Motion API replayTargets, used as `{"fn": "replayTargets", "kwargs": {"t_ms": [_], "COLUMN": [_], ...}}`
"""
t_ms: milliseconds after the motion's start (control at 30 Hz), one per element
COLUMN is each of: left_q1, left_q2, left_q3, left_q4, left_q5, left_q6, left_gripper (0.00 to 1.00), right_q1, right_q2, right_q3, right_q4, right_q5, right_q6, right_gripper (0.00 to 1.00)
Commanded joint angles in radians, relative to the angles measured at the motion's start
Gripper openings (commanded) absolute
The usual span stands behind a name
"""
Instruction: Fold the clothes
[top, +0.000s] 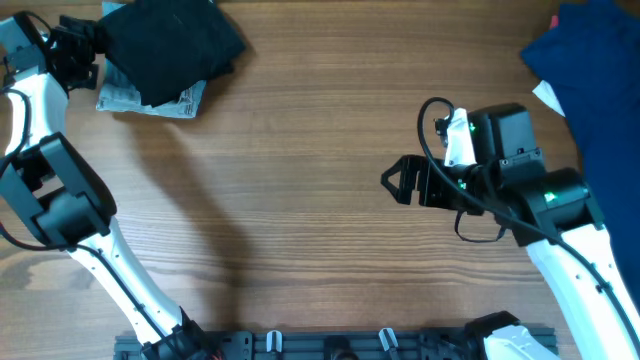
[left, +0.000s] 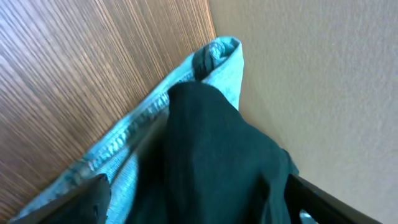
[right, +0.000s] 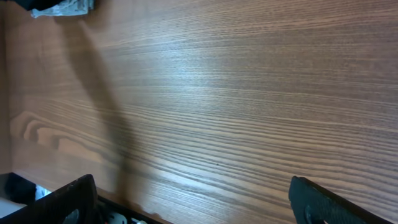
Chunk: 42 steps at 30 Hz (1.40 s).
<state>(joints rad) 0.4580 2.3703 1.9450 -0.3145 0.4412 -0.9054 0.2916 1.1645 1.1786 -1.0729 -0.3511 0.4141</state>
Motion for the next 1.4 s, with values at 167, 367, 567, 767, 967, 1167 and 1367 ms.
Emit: {"fn": "replayTargets", "kwargs": {"t_ms": [167, 367, 567, 767, 967, 1167, 1367], "left_q1": [-0.045, -0.041, -0.060, -0.084, -0.046, -0.040, -0.004], "left_q2": [0.035, 0.035, -0.023, -0.025, -0.003, -0.003, -0.095], "left_q3": [0.012, 0.012, 0.014, 0.013, 0.011, 0.011, 0.011], "left_q4": [0.016, 0.152, 0.237, 0.049, -0.038, -0.012, -0.050], "left_q5": [-0.033, -0.061, -0.058, -0.244, -0.445, -0.311, -0.376], "left_q6": [-0.031, 0.236, 0.509, 0.588, 0.587, 0.531, 0.535], "left_gripper": [0.04, 0.04, 0.04, 0.04, 0.53, 0.52, 0.81], "right_q1": [0.002, 0.002, 0.002, 0.002, 0.002, 0.002, 0.002], "right_q2": [0.023, 0.023, 0.023, 0.023, 0.023, 0.023, 0.023], "right_q3": [-0.001, -0.001, -0.001, -0.001, -0.001, -0.001, -0.001], "right_q4": [0.002, 0.002, 0.004, 0.018, 0.014, 0.013, 0.006], "right_q5": [-0.015, -0.015, -0.006, -0.008, -0.008, -0.008, -0.008], "right_q6": [-0.021, -0.021, -0.021, -0.019, -0.022, -0.021, -0.023], "right_gripper": [0.99, 1.00, 1.00, 1.00, 0.99, 1.00, 1.00]}}
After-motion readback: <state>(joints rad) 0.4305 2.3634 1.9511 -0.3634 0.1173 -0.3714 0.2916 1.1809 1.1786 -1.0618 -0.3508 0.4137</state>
